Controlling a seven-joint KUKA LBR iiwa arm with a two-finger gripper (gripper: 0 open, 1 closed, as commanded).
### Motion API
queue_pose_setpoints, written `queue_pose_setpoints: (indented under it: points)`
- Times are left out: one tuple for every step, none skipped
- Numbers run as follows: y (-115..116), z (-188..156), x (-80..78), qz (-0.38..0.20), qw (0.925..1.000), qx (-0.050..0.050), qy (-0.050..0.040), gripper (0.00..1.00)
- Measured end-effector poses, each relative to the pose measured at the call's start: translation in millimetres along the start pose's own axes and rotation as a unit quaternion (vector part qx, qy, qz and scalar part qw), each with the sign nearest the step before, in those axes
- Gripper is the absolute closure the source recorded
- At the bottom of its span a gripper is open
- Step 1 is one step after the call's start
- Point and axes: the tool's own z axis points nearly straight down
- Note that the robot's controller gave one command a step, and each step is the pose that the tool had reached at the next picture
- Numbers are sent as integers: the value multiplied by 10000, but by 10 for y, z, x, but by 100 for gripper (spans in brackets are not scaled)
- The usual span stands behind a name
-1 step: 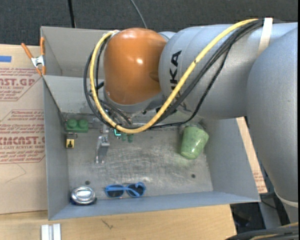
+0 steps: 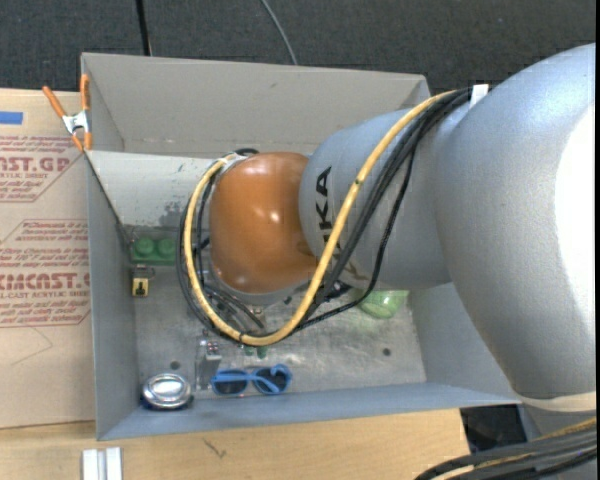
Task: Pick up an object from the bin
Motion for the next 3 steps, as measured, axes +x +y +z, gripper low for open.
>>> queue_pose_setpoints:
  points:
    - [-683,598,7,-50,10000,11,-20,0]
    - [-635,560,-8,-75,10000,-18,-54,100]
    - [-770,-905,-301,39,9999,-24,-110,100]
